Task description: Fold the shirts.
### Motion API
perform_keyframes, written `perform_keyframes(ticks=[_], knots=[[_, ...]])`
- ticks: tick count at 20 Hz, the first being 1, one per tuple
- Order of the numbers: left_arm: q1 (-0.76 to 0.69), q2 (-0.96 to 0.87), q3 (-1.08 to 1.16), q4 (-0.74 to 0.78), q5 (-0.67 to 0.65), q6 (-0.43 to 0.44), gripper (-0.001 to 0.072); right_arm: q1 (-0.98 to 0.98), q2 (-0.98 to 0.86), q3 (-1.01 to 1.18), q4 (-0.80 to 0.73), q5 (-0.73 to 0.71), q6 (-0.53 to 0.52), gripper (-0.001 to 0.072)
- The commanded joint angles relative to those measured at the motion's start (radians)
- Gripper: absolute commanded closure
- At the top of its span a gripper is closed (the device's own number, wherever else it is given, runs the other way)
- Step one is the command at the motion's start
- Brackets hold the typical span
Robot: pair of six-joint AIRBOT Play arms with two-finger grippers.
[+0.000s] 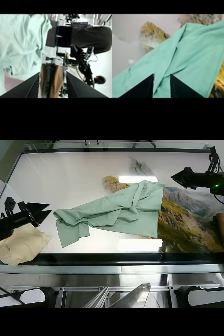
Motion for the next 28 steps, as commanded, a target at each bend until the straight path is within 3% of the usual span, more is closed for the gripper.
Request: perform_keyframes(ticks=[1, 5, 7, 13, 14, 15, 16, 22, 23, 24, 28], knots=[[0.036, -0.058, 0.166, 0.091, -0.046, 0.003, 0.0363, -0.091, -0.015, 0.0, -0.039, 0.175, 0.029, 0.0462], [0.025, -0.059, 0.247, 0.404, 0.017, -0.091, 0.0362, -0.172, 0.007, -0.127, -0.157, 0.382, 0.081, 0.0465], [0.01, -0.059, 0.247, 0.497, 0.08, -0.111, 0.0362, -0.188, 0.05, -0.282, -0.175, 0.34, 0.076, 0.0465], [-0.028, -0.059, 0.248, 0.506, 0.184, -0.108, 0.0359, -0.139, 0.089, -0.603, -0.173, 0.21, 0.031, 0.0452], [-0.03, -0.059, 0.248, 0.506, 0.193, -0.106, 0.0246, -0.112, 0.089, -0.635, -0.174, 0.19, 0.03, 0.0452], [-0.03, -0.059, 0.248, 0.505, 0.202, -0.106, -0.0013, -0.079, 0.089, -0.658, -0.174, 0.168, 0.028, 0.0452], [-0.03, -0.059, 0.248, 0.507, 0.204, -0.106, 0.0022, -0.047, 0.089, -0.674, -0.172, 0.151, 0.028, 0.0452], [-0.054, -0.082, 0.249, 0.581, 0.233, -0.106, 0.0027, 0.164, 0.057, -0.684, -0.039, 0.013, 0.035, 0.0468], [-0.067, -0.101, 0.249, 0.581, 0.233, -0.106, 0.0027, 0.18, 0.048, -0.684, -0.013, 0.002, 0.024, 0.0539], [-0.082, -0.123, 0.249, 0.581, 0.233, -0.106, 0.0027, 0.188, 0.046, -0.684, 0.003, -0.003, 0.02, 0.0695], [-0.154, -0.213, 0.267, 0.581, 0.25, -0.105, 0.0027, 0.177, 0.047, -0.683, 0.008, 0.001, 0.02, 0.0692]])
